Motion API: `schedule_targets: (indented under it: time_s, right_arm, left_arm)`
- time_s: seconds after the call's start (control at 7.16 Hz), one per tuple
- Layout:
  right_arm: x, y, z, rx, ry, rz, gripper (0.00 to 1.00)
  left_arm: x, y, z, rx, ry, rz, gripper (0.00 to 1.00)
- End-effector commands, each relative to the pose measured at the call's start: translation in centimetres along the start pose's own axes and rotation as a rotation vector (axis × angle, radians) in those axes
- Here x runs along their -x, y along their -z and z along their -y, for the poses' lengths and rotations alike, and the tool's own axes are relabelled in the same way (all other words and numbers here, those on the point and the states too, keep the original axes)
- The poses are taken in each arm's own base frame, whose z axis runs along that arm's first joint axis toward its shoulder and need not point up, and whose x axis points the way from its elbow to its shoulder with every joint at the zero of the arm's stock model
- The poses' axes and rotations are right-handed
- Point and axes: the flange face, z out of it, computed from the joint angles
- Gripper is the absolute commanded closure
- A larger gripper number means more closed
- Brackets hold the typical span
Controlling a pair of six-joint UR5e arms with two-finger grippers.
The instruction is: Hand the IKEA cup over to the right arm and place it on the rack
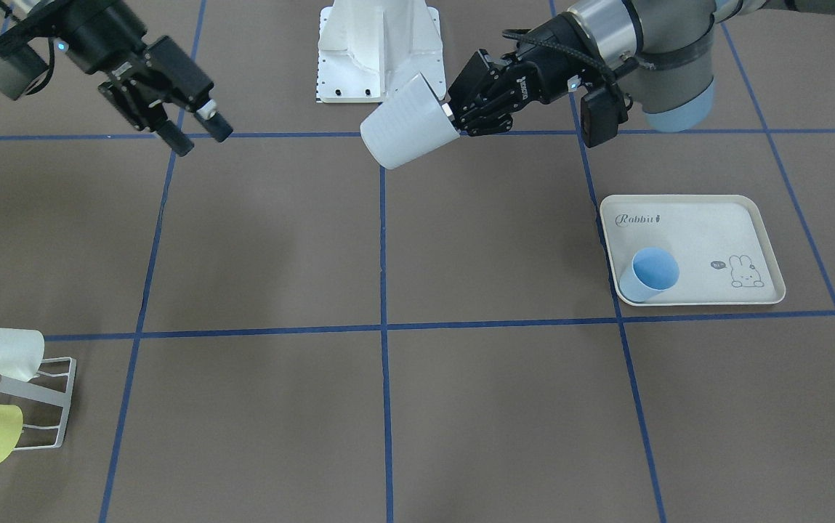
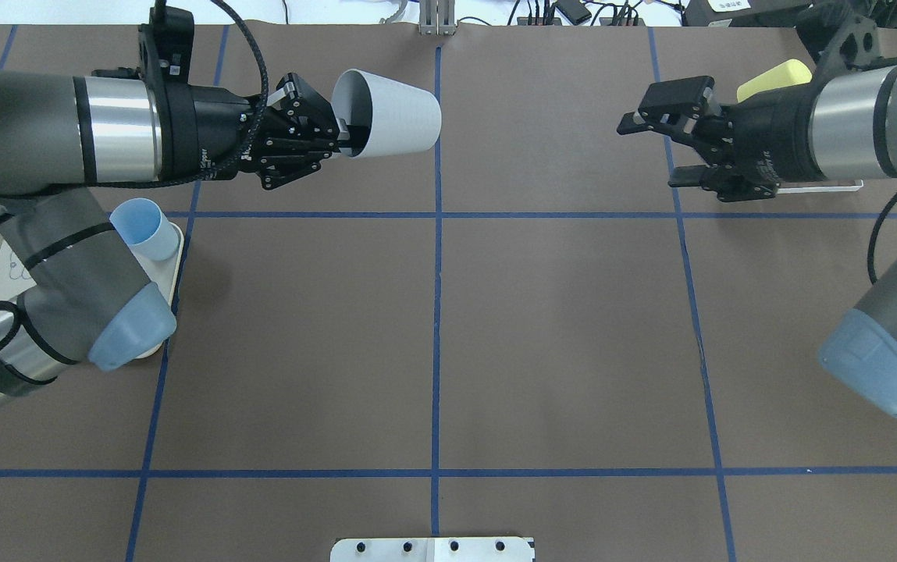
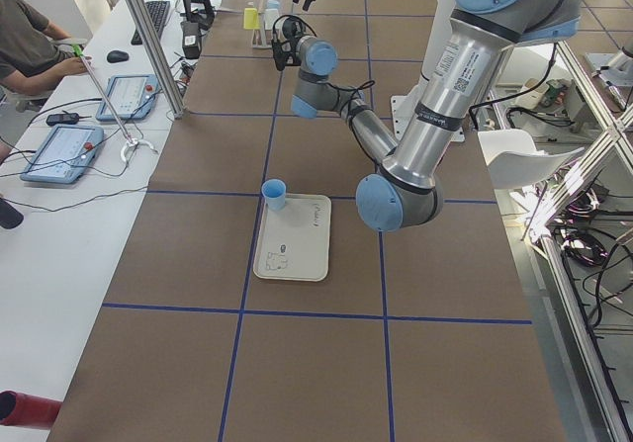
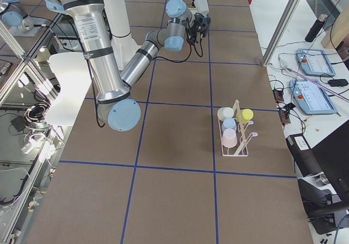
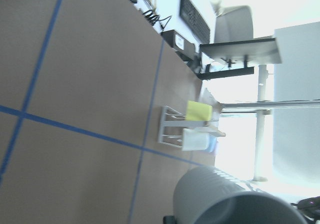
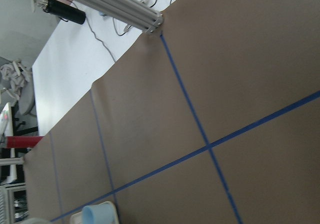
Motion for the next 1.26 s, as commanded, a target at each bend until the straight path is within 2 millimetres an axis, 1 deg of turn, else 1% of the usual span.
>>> schedule_targets:
  time_s: [0.0,0.14,0.28,0.42,0.7,0.84,0.98,1.12]
  right_arm:
    - [4.0,1.7,-3.2,0.088,-0.041,0.197,0.0]
    - [4.1,2.1,-4.0,0.118,-0.011,0.257,0.0]
    - [4.6,2.0,-4.6,0.126,0.008,0.354,0.0]
    - [4.3,1.4,-4.8,0.143,-0.026,0.387,0.0]
    - [4.3,1.5,-5.0,0.17,-0.116,0.396,0.01]
    - [4.4,1.7,-5.0,0.185,-0.196,0.398,0.01]
    - [4.6,1.8,-4.7,0.177,-0.304,0.411,0.01]
    - [4.6,1.8,-4.7,0.176,-0.31,0.412,0.01]
  left_arm:
    - [-0.8,-0.9,-1.8,0.012,0.043,-0.12,1.0]
    - [-1.5,-1.3,-2.0,0.02,0.041,-0.133,1.0]
    - [-2.1,-1.6,-2.3,0.025,0.046,-0.145,1.0]
    - [-3.0,-1.9,-2.5,0.028,0.074,-0.166,1.0]
    - [-3.6,-2.1,-2.6,0.022,0.077,-0.191,1.0]
    - [-4.0,-2.4,-2.4,0.011,0.093,-0.213,1.0]
    - [-4.3,-2.8,-2.5,0.03,0.109,-0.24,1.0]
    - [-3.9,-2.8,-2.4,0.044,0.122,-0.257,1.0]
